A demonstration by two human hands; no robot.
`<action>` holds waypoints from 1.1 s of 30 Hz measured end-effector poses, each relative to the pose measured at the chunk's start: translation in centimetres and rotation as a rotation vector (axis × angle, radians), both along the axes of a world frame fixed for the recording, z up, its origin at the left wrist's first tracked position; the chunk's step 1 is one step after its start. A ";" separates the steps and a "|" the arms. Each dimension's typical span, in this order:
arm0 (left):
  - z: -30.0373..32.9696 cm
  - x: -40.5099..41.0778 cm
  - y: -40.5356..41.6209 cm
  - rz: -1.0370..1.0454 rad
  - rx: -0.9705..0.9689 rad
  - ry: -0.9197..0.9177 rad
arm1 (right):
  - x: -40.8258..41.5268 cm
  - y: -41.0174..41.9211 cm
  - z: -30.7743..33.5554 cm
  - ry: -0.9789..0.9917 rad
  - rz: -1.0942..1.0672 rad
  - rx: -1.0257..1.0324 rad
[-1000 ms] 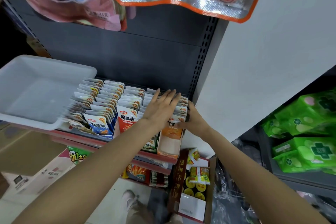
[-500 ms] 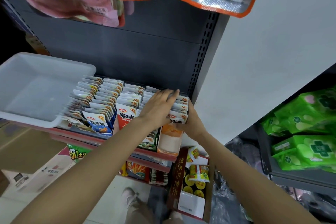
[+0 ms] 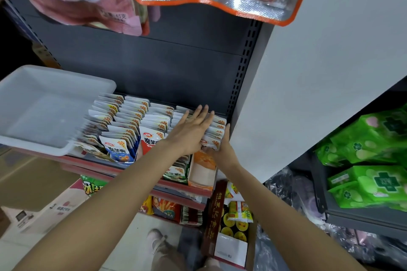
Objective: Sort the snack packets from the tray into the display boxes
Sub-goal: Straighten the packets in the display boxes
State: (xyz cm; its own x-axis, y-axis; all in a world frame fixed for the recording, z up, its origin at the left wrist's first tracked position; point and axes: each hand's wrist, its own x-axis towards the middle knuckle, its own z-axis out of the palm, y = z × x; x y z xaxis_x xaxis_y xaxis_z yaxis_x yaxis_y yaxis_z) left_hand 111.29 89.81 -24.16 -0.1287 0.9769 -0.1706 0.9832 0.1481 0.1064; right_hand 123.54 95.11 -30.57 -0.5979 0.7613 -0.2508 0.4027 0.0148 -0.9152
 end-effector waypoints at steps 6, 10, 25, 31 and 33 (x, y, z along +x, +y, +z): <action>0.0 0.0 -1.7 -0.057 0.148 -0.090 | 1.6 0.4 1.0 -0.019 -0.023 0.135; -0.2 0.2 -1.3 -0.036 0.095 -0.002 | 1.9 0.1 2.5 -0.048 0.029 0.342; 0.9 -4.3 -3.1 0.140 0.177 -0.149 | 1.0 0.0 4.5 -0.448 0.272 0.797; 0.0 -4.2 -2.8 0.108 -0.020 -0.059 | 0.0 0.0 4.6 -0.544 0.382 0.882; 0.0 -4.1 -2.5 0.126 -0.017 -0.061 | -0.2 0.2 4.6 -0.526 0.378 0.853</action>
